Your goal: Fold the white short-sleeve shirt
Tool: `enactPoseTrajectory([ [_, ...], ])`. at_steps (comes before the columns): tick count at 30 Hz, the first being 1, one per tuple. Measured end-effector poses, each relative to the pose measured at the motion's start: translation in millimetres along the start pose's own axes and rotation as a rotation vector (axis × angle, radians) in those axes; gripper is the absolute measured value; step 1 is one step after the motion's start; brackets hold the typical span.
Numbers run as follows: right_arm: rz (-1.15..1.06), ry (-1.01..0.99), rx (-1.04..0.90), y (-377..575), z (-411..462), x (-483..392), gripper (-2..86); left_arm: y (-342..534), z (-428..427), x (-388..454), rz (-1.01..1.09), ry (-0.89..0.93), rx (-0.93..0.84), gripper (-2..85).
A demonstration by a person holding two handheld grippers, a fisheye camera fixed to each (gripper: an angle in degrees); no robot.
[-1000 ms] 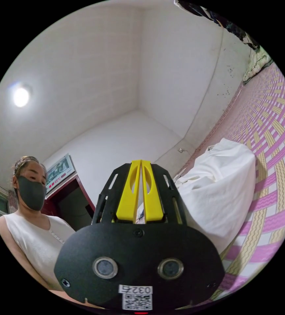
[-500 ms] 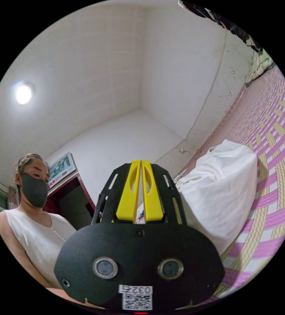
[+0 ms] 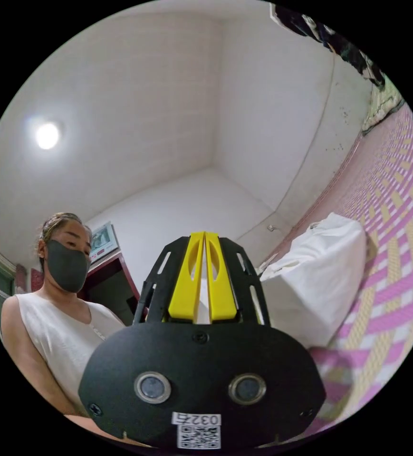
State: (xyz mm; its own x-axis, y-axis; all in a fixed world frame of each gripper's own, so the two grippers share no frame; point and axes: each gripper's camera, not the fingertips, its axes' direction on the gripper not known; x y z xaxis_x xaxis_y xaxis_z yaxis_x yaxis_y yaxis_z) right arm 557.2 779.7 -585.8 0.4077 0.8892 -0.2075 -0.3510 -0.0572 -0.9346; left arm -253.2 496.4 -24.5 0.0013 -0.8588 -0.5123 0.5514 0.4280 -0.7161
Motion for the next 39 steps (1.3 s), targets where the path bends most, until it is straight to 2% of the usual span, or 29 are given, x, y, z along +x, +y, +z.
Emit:
enactPoseTrajectory([
  [6,-0.082,0.438,-0.203,23,-7,-65,-0.3,-60,-15,-16,-0.026,0.048,0.095,-1.7],
  [8,-0.08,0.644,-0.356,37,9,-83,2.7,-74,-16,-20,-0.041,0.072,0.128,-1.6],
  [10,-0.06,0.742,-0.445,50,22,-88,6.9,-85,-17,-24,-0.066,0.105,0.167,-1.6],
  [13,-0.035,0.754,-0.491,73,36,-94,8.8,-114,-17,-17,-0.056,0.145,0.23,-1.6],
  [24,-0.094,0.894,-0.56,124,100,-109,10.9,-249,-2,51,0.015,0.062,0.315,-1.6],
  [29,-0.059,0.883,-0.522,123,129,-104,11.3,-304,7,77,0.019,0.039,0.343,-1.7],
  [39,0.07,0.829,-0.374,110,141,-86,12.4,-327,36,113,0.015,0.03,0.368,-1.6],
])
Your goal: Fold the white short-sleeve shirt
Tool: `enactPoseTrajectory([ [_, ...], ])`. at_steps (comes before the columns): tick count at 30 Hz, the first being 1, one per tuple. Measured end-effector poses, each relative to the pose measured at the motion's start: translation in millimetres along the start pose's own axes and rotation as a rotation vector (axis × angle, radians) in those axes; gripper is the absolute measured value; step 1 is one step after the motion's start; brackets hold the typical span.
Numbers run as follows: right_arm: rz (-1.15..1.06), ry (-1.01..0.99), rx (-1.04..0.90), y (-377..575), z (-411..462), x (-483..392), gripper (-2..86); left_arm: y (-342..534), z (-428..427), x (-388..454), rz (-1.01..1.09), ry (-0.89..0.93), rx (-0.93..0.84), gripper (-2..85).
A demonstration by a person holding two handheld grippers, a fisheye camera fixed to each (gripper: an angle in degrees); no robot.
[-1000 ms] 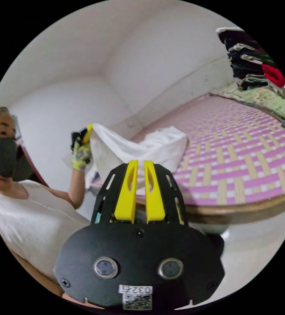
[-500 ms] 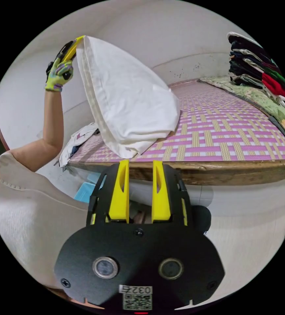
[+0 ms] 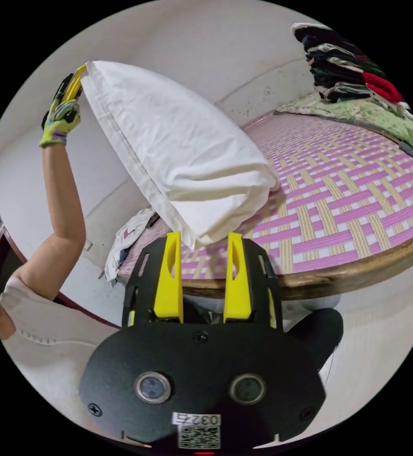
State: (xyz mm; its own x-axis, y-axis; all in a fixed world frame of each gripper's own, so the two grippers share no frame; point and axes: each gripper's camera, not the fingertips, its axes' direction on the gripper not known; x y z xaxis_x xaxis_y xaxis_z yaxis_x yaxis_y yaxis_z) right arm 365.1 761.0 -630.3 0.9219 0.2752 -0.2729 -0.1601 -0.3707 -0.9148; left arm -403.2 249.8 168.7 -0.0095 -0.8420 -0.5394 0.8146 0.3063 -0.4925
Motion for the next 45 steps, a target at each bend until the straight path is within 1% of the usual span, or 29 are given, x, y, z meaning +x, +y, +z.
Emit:
enactPoseTrajectory([
  [1,-0.013,0.034,0.017,-2,1,-2,11.2,1,4,3,0.004,-0.004,-0.001,-1.6],
  [2,-0.029,0.075,0.029,-5,-1,-4,6.7,1,6,6,0.006,-0.008,0.001,-1.6],
  [3,-0.036,0.097,0.043,-7,-4,-4,4.5,2,6,6,0.006,-0.013,0.003,-1.6],
  [5,-0.066,0.148,0.106,-16,-27,-5,0.3,1,-3,5,0.005,-0.05,0.026,-1.6],
  [10,-0.169,0.252,0.194,-41,-101,-12,-0.8,-4,-52,-11,-0.032,-0.102,0.111,-1.6],
  [13,-0.253,0.368,0.356,-47,-168,-29,-0.9,0,-91,-18,-0.043,-0.121,0.17,-1.6],
  [15,-0.269,0.398,0.361,-55,-189,-30,-0.9,7,-111,-20,-0.039,-0.119,0.203,-1.6],
  [16,-0.251,0.358,0.287,-66,-193,-21,-0.9,13,-116,-23,-0.046,-0.101,0.205,-1.6],
  [17,-0.225,0.27,0.211,-75,-192,-6,-0.9,19,-116,-26,-0.06,-0.082,0.193,-1.6],
  [19,-0.178,0.164,0.182,-78,-190,17,-0.9,30,-109,-29,-0.079,-0.078,0.171,-1.6],
  [22,-0.093,0.128,0.096,-77,-178,49,-0.9,43,-88,-30,-0.092,-0.084,0.132,-1.7],
  [23,-0.056,0.06,0.076,-75,-175,64,-0.8,47,-80,-31,-0.102,-0.079,0.124,-1.7],
  [25,0.001,-0.014,0.069,-73,-172,85,-0.6,52,-67,-31,-0.113,-0.081,0.119,-1.7],
  [28,0.083,-0.063,0.002,-73,-160,115,0.5,57,-39,-23,-0.106,-0.092,0.085,-1.7],
  [29,0.12,-0.08,-0.03,-72,-156,126,2.3,60,-27,-18,-0.097,-0.096,0.069,-1.7],
  [33,0.161,-0.143,-0.004,-57,-162,143,7.1,69,3,1,-0.079,-0.072,0.048,-1.7],
  [35,0.195,-0.119,0.018,-43,-168,149,8.4,73,16,13,-0.079,-0.041,0.051,-1.6],
  [37,0.22,-0.091,0.017,-33,-169,151,9.0,74,24,22,-0.077,-0.02,0.054,-1.6],
  [40,0.215,-0.117,0.019,-28,-164,151,8.5,75,36,39,-0.045,-0.014,0.057,-1.7],
  [45,0.21,-0.129,0.031,-43,-153,154,8.5,81,51,56,-0.037,-0.005,0.056,-1.7],
])
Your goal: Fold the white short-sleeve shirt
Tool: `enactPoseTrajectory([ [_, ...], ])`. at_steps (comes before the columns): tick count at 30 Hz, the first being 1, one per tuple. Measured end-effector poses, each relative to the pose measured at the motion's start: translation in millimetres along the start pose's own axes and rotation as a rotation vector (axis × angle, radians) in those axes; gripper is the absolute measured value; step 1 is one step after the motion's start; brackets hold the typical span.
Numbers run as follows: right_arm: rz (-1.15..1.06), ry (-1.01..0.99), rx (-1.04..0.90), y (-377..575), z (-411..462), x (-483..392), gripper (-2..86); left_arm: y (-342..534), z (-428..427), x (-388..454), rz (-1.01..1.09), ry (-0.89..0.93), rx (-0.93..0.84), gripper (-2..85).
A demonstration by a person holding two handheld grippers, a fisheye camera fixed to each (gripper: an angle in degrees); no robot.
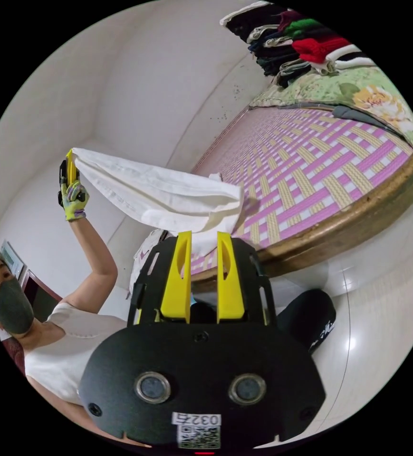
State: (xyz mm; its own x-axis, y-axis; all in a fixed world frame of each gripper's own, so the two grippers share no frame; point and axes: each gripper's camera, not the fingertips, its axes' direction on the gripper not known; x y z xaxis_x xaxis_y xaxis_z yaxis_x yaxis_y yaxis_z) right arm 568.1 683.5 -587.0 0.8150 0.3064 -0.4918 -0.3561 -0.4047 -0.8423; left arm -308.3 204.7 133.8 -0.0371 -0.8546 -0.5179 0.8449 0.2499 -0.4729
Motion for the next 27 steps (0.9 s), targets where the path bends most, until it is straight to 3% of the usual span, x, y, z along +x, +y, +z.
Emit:
enactPoseTrajectory([
  [7,0.083,0.01,0.024,-33,11,20,8.9,6,4,17,-0.002,-0.003,0.001,-1.7],
  [17,0.079,0.134,-0.016,-58,23,28,6.9,10,-8,30,-0.032,0.015,0.029,-1.7],
  [27,0.043,0.131,-0.101,-63,52,13,7.3,9,-30,46,-0.047,-0.026,0.072,-1.6],
])
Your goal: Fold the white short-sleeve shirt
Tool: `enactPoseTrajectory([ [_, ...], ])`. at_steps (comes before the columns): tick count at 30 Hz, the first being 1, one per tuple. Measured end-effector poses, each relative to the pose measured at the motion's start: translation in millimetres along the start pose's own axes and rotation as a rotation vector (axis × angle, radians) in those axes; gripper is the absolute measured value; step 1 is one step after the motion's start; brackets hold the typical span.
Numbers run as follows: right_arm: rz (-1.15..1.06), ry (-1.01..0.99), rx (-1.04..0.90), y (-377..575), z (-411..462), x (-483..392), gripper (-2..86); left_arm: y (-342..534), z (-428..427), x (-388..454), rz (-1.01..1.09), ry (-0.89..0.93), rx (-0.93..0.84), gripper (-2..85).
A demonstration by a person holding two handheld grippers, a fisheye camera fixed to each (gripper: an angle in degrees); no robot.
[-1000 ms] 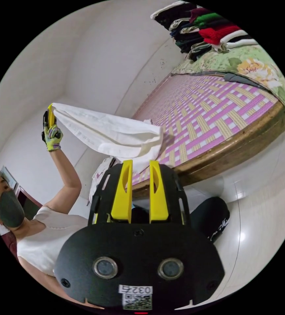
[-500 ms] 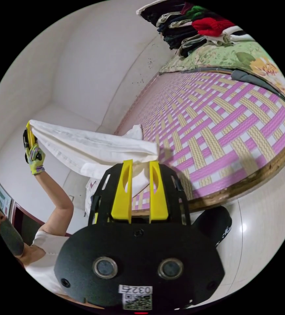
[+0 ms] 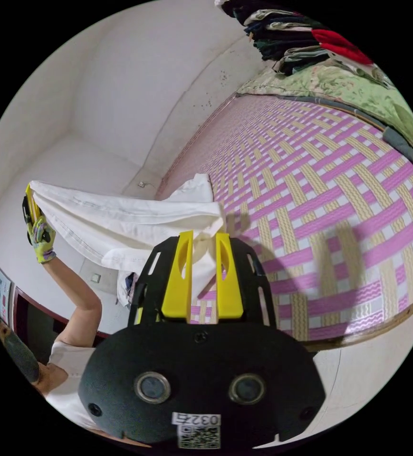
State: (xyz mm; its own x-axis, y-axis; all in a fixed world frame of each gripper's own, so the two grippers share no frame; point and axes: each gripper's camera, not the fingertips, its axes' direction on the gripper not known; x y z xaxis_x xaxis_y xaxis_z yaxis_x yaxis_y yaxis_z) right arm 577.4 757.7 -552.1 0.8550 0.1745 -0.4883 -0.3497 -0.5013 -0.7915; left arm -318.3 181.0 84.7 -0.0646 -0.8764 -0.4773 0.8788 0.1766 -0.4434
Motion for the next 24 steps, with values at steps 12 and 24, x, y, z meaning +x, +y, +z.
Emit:
enactPoseTrajectory([
  [12,-0.231,0.163,0.066,29,-58,-58,-1.0,-34,-54,14,0.019,-0.126,0.059,-1.6],
  [24,-1.027,0.508,0.824,140,-291,-395,-1.0,-160,-250,79,0.13,-0.214,0.324,-1.7],
])
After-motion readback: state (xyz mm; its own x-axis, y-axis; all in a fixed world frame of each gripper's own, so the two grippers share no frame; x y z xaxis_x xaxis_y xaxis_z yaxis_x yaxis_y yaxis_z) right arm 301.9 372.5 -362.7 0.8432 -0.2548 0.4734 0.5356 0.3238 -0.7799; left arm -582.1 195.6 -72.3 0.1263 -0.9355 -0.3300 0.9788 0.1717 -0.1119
